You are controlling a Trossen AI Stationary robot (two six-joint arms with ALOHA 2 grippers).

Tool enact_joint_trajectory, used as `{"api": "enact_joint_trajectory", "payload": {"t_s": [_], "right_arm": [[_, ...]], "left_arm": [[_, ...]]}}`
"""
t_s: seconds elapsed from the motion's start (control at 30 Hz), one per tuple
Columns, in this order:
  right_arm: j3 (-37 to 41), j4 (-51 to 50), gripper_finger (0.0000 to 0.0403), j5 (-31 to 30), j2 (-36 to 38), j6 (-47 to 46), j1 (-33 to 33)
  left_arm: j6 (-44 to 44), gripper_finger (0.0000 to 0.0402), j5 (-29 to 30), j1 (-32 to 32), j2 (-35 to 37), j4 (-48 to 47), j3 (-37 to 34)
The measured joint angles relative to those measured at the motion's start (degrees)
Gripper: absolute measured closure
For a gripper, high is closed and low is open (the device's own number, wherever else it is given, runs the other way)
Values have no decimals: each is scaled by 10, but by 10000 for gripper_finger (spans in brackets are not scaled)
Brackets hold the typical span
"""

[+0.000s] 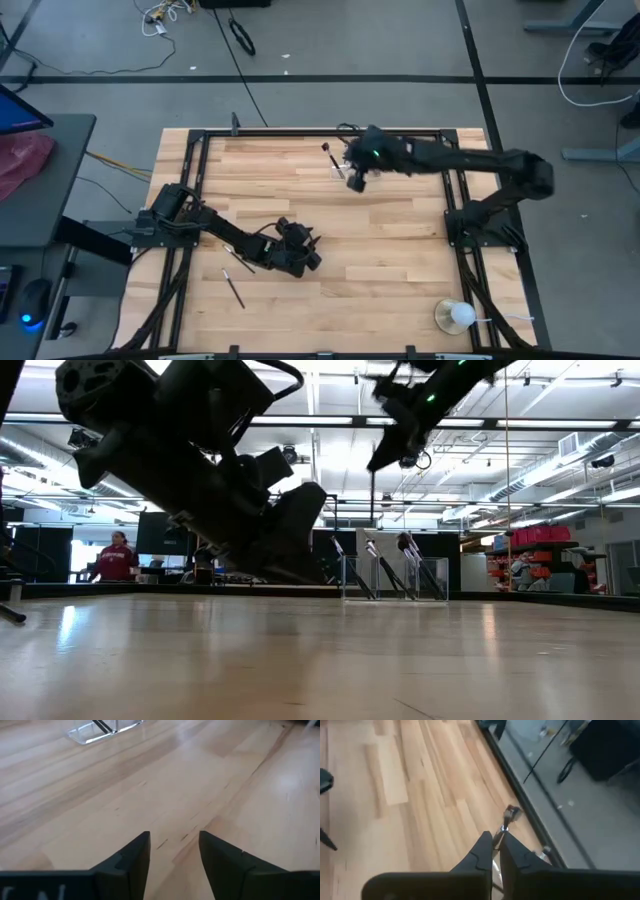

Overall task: Put items in baskets/containers
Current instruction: Put the black liner brush into the transparent organizer

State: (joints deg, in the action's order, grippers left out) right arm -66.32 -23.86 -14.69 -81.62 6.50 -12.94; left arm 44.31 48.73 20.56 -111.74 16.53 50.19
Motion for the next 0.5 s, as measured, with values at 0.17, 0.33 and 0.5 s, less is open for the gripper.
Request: {"api": "enact_joint_trajectory", "payload": {"t_s": [0.17,0.33,0.5], "right_arm": [[-56,-42,395,76,-80,23,-58],[-78,-56,393,123,-136,30,-85],[-81,-55,392,152,-167,26,-106]], "left_arm": [[-4,230,1,0,0,7,0],[-5,230,16,0,0,9,0],[-13,230,18,0,0,9,0]]}}
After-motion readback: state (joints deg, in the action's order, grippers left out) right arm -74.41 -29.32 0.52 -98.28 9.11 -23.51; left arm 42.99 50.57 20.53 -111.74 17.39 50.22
